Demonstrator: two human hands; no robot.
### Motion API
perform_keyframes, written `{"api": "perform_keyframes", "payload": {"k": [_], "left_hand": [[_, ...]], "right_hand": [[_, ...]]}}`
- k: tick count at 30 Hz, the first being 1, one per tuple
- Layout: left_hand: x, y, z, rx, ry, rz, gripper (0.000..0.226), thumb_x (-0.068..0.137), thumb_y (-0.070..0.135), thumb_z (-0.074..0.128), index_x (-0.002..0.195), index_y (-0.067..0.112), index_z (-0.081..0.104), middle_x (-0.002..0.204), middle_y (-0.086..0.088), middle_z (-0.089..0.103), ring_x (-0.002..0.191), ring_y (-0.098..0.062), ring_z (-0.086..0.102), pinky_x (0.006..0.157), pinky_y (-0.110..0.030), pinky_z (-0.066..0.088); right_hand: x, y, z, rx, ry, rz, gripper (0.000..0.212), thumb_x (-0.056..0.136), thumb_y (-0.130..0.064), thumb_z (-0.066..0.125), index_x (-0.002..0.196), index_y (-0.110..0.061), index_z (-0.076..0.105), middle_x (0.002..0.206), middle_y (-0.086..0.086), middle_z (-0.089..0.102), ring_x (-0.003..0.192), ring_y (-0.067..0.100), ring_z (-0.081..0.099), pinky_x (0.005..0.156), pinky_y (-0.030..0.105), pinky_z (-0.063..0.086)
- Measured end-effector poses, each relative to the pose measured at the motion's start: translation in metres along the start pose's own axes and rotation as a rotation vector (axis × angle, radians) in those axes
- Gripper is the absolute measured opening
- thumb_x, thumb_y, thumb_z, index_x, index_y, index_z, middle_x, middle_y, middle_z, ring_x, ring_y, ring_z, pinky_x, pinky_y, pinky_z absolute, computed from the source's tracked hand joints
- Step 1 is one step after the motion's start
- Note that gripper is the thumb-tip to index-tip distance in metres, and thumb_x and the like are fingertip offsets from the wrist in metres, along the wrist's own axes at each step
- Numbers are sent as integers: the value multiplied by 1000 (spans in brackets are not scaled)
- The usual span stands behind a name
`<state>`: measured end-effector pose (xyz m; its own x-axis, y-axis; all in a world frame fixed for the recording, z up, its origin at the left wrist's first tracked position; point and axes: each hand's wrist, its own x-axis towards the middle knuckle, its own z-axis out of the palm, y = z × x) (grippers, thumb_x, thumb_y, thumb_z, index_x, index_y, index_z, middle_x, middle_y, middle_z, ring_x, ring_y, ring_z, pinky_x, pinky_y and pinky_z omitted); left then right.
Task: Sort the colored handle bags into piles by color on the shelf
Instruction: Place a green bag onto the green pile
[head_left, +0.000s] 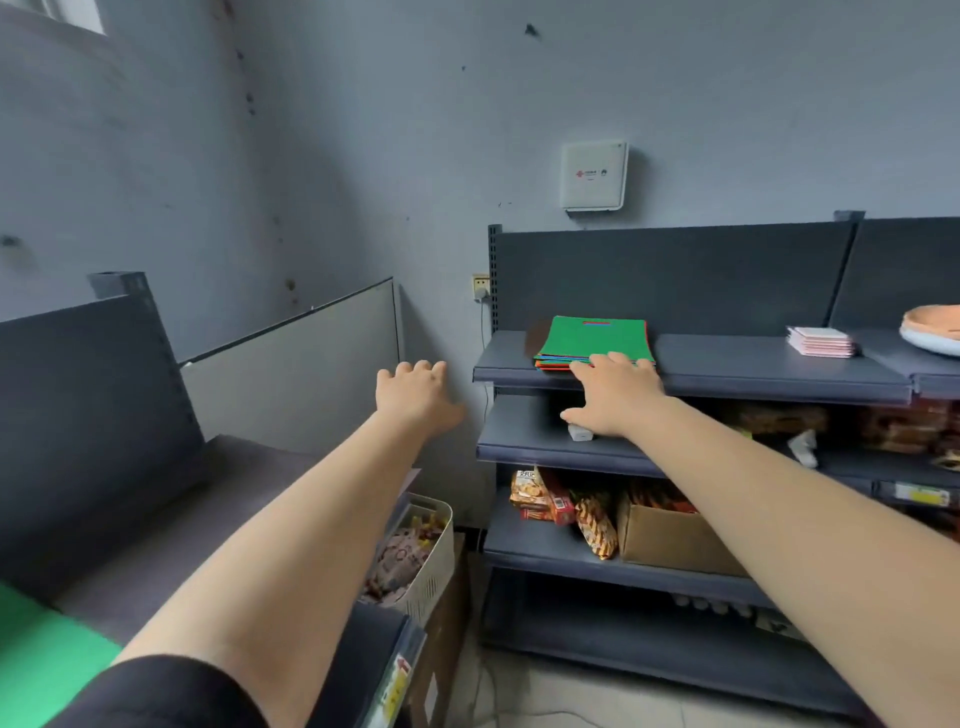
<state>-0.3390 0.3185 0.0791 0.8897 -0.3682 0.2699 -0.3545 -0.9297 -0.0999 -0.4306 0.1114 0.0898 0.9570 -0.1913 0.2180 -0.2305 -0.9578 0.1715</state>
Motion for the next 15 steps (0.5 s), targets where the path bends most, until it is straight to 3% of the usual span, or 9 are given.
{"api": "perform_keyframes", "payload": {"k": [7,15], "left_hand": [[80,53,31,13,-21,79,60,90,58,42,137,21,38,139,-3,46,129,-27,39,102,-41,30],[181,123,80,-38,-35,32,57,90,57,41,135,22,41,140,-3,47,128,-27,41,102,-41,32]], "right_hand": [[66,60,40,-5,-28,68,66,88,-59,49,140,-20,37,139,6,44,132,26,35,104,44,30],[158,138,95,43,-61,63,68,89,-60,47,143,-20,33,143,6,41,135,27,32,106,43,29]]}}
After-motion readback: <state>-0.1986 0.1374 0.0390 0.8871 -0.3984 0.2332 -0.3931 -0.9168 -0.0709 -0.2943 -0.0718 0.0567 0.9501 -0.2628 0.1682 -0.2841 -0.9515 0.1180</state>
